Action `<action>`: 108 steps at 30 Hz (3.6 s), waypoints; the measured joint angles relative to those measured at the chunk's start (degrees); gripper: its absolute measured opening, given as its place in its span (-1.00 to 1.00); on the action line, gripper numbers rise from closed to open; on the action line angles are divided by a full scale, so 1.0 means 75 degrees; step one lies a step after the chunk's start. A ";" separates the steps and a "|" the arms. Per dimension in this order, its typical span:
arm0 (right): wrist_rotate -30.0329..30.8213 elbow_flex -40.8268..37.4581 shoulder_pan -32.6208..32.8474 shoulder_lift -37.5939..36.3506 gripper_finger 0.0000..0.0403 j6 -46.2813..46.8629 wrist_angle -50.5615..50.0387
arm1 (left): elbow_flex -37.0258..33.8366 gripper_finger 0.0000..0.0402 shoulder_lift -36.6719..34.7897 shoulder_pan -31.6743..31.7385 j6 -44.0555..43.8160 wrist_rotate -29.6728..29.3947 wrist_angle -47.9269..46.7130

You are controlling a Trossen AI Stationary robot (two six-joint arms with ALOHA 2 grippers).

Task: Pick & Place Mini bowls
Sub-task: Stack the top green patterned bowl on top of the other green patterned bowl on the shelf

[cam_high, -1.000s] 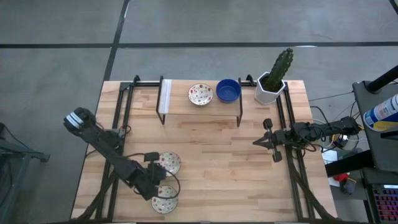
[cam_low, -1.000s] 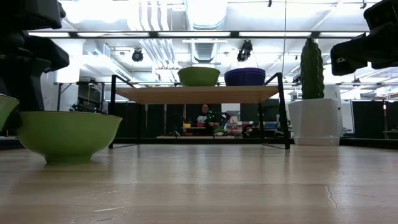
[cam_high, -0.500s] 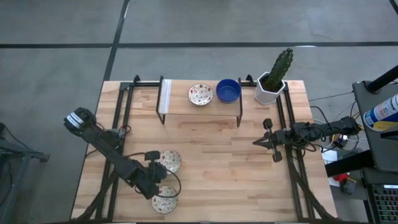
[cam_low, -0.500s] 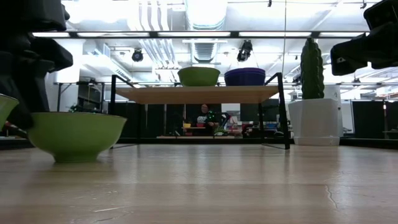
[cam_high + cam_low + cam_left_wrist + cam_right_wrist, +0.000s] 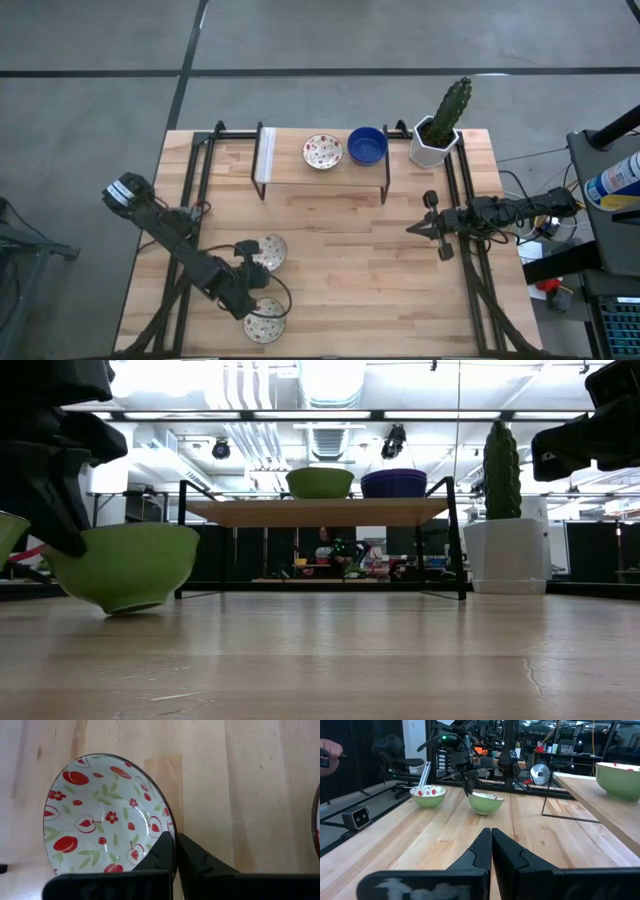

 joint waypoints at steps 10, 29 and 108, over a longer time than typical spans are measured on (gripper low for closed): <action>0.0000 0.0000 0.0001 0.0002 -0.96 0.0016 -0.0001 | 0.0301 -0.99 0.0003 0.0033 0.0176 0.0016 -0.0129; -0.0001 0.0000 -0.0001 0.0000 -0.96 -0.0028 0.0001 | 0.1785 -1.00 0.0003 0.1170 0.1802 -0.0061 -0.1497; 0.0002 0.0000 -0.0001 0.0002 -0.96 -0.0035 0.0002 | 0.8614 -1.00 0.2649 0.6982 0.7650 0.1332 -0.4325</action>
